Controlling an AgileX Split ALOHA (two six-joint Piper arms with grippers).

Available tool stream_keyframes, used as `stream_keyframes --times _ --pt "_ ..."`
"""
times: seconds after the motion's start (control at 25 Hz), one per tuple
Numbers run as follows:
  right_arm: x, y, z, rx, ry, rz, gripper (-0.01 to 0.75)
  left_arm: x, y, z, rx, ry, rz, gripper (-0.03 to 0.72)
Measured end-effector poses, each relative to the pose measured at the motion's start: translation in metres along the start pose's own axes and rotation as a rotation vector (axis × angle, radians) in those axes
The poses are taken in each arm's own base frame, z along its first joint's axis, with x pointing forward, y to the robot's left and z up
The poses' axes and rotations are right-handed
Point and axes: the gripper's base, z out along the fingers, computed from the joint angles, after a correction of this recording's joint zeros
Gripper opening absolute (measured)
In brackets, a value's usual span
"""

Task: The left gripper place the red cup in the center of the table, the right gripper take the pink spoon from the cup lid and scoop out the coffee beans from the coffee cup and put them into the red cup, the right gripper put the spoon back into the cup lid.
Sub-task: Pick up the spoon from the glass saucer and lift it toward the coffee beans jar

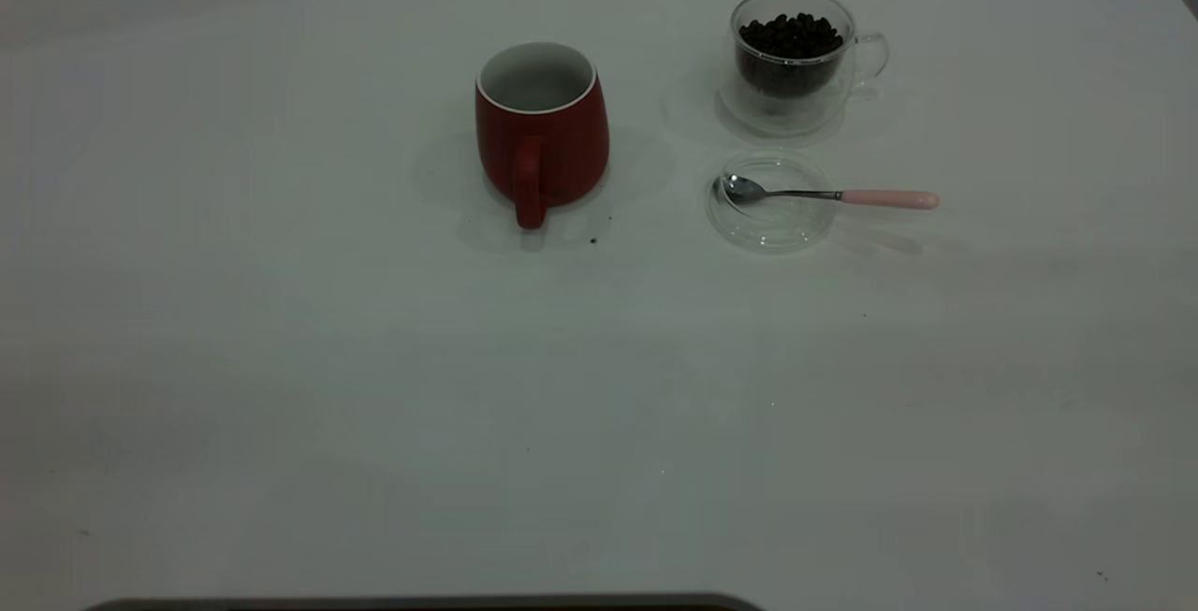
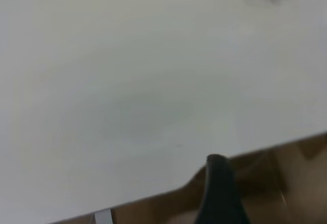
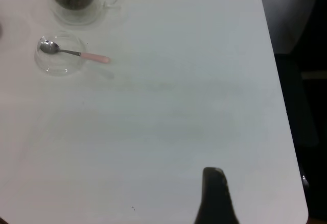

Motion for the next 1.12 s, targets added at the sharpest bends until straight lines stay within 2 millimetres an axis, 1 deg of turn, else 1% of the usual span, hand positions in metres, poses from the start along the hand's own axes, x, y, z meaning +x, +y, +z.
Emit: stream_keyframes --times 0.32,0.64,0.84,1.12 --pt "0.0000 0.0001 0.0000 -0.001 0.000 0.000 0.575 0.0008 -0.0010 -0.0008 -0.051 -0.008 -0.048 0.588" --pt "0.0000 0.0001 0.0000 -0.001 0.000 0.000 0.575 0.0008 -0.0013 -0.0008 -0.048 -0.009 -0.051 0.588" --pt "0.0000 0.0001 0.0000 -0.001 0.000 0.000 0.575 0.0008 -0.0011 -0.0008 -0.050 -0.009 -0.093 0.588" --pt "0.0000 0.0001 0.0000 -0.001 0.000 0.000 0.575 0.0009 -0.0008 -0.0008 -0.053 -0.009 -0.101 0.588"
